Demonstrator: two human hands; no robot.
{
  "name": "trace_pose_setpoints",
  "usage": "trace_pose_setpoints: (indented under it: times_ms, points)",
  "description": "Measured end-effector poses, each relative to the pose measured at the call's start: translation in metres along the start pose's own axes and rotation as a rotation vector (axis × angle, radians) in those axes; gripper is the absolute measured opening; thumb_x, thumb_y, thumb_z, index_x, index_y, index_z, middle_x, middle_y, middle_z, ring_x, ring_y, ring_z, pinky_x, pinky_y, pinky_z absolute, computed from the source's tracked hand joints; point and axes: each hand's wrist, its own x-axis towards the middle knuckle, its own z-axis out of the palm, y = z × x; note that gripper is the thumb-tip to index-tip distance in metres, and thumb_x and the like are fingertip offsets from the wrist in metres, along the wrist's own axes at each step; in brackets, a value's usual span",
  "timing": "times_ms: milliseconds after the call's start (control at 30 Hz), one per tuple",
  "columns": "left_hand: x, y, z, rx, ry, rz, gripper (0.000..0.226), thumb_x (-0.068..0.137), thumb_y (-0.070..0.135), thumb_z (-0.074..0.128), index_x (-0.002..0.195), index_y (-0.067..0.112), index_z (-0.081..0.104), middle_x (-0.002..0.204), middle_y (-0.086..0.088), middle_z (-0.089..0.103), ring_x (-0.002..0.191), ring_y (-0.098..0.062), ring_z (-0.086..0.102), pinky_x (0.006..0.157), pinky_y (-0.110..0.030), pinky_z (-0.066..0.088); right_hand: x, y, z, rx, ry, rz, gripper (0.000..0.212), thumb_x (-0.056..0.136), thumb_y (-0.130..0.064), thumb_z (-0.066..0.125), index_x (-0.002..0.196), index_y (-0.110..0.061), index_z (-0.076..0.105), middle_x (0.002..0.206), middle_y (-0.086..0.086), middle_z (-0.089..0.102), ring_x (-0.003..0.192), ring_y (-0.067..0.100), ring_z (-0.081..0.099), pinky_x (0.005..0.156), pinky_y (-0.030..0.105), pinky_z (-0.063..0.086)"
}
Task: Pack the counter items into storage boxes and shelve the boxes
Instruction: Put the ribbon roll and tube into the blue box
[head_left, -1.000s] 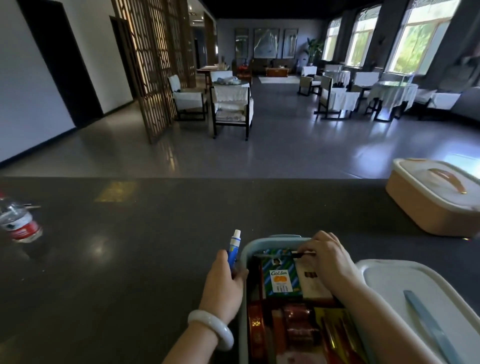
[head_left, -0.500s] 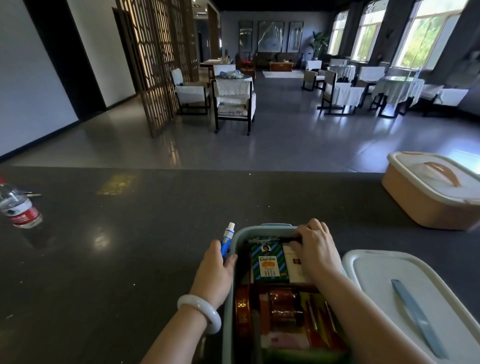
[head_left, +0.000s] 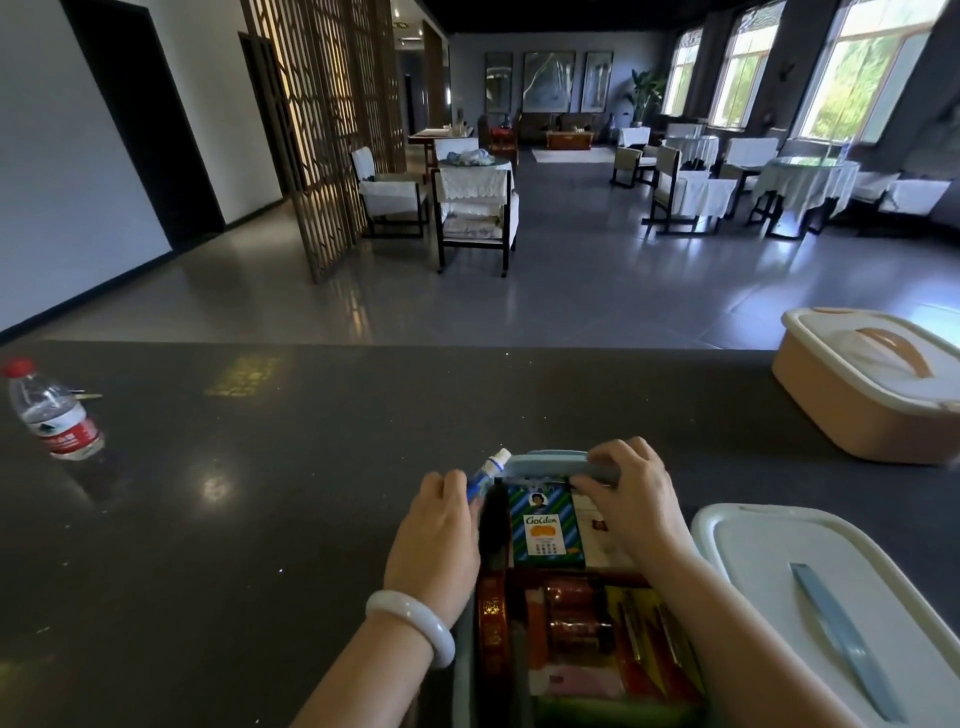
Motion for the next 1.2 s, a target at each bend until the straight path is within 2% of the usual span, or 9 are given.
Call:
trace_pose_setpoints:
  times_ms: [67,167,333,467,533,633,800,1000,1200]
  points:
    - [0.004,0.004,0.000,0.014,-0.007,0.118,0.012,0.098,0.037,0.042,0.104,0.026,0.041,0.096,0.011,0.039,0.075,-0.004,0.046,0.060,-0.017,0.037,-0.003,-0.011,-0.006,0.260,-0.122,-0.028,0.031,0.080,-0.026,0.074,0.109,-0.032,0.061,0.100,-0.014,0.057,0.086,0.003,0.062,0.068,0.023,0.057]
    - [0.013,0.010,0.003,0.041,-0.046,0.249,0.023,0.093,0.032,0.056,0.111,0.025,0.044,0.100,0.009,0.038,0.086,-0.004,0.044,0.072,-0.021,0.041,-0.007,-0.024,-0.013,0.293,-0.295,-0.146,0.047,0.078,-0.024,0.077,0.118,-0.039,0.059,0.102,-0.017,0.060,0.087,-0.006,0.062,0.069,0.016,0.055]
    - [0.021,0.018,0.009,-0.059,-0.075,0.303,0.026,0.089,0.037,0.060,0.111,0.026,0.050,0.105,0.012,0.043,0.097,-0.002,0.046,0.084,-0.023,0.046,-0.007,-0.024,-0.022,0.179,-0.303,-0.175,0.023,0.083,-0.028,0.070,0.105,-0.035,0.066,0.095,-0.018,0.061,0.085,-0.008,0.059,0.065,0.013,0.052]
    - [0.020,0.012,0.014,-0.078,-0.013,0.219,0.035,0.091,0.044,0.057,0.121,0.028,0.048,0.115,0.011,0.040,0.104,-0.003,0.038,0.089,-0.021,0.034,-0.005,-0.009,-0.031,0.174,-0.210,-0.136,0.016,0.080,-0.026,0.074,0.093,-0.033,0.070,0.087,-0.017,0.061,0.081,-0.003,0.059,0.061,0.014,0.048]
    - [0.018,0.007,0.018,-0.055,-0.018,0.121,0.040,0.094,0.041,0.054,0.129,0.025,0.043,0.122,0.007,0.037,0.109,-0.006,0.036,0.091,-0.020,0.030,-0.002,0.004,-0.032,0.015,-0.131,-0.146,0.016,0.078,-0.029,0.076,0.093,-0.033,0.072,0.082,-0.022,0.056,0.083,-0.002,0.051,0.069,0.015,0.038]
    - [0.013,0.002,0.027,-0.158,-0.094,0.019,0.039,0.097,0.025,0.051,0.133,0.020,0.037,0.127,0.005,0.031,0.116,-0.007,0.038,0.092,-0.015,0.035,-0.002,0.023,-0.023,-0.243,-0.161,-0.206,0.021,0.077,-0.043,0.073,0.097,-0.036,0.072,0.087,-0.023,0.048,0.090,0.002,0.035,0.079,0.023,0.029]
    - [0.011,-0.002,0.033,-0.362,-0.194,-0.171,0.053,0.099,0.018,0.045,0.146,0.027,0.020,0.138,0.008,0.025,0.098,-0.002,0.050,0.067,-0.009,0.043,-0.001,0.033,-0.011,-0.294,-0.154,-0.193,0.026,0.074,-0.051,0.072,0.098,-0.040,0.070,0.089,-0.022,0.044,0.090,0.002,0.028,0.079,0.024,0.023]
    - [0.010,-0.003,0.033,-0.353,-0.197,-0.144,0.057,0.098,0.011,0.045,0.146,0.026,0.020,0.137,0.007,0.026,0.105,-0.003,0.048,0.081,-0.014,0.042,0.011,0.027,-0.011,-0.320,-0.216,-0.191,0.024,0.079,-0.048,0.068,0.101,-0.037,0.067,0.092,-0.017,0.047,0.095,0.006,0.036,0.087,0.024,0.031]
    - [0.010,-0.004,0.035,-0.355,-0.190,-0.159,0.058,0.098,0.012,0.044,0.148,0.025,0.016,0.138,0.007,0.025,0.107,-0.005,0.048,0.086,-0.018,0.045,0.008,0.026,-0.010,-0.285,-0.185,-0.179,0.023,0.078,-0.043,0.071,0.097,-0.033,0.065,0.094,-0.016,0.049,0.095,0.006,0.035,0.090,0.026,0.032]
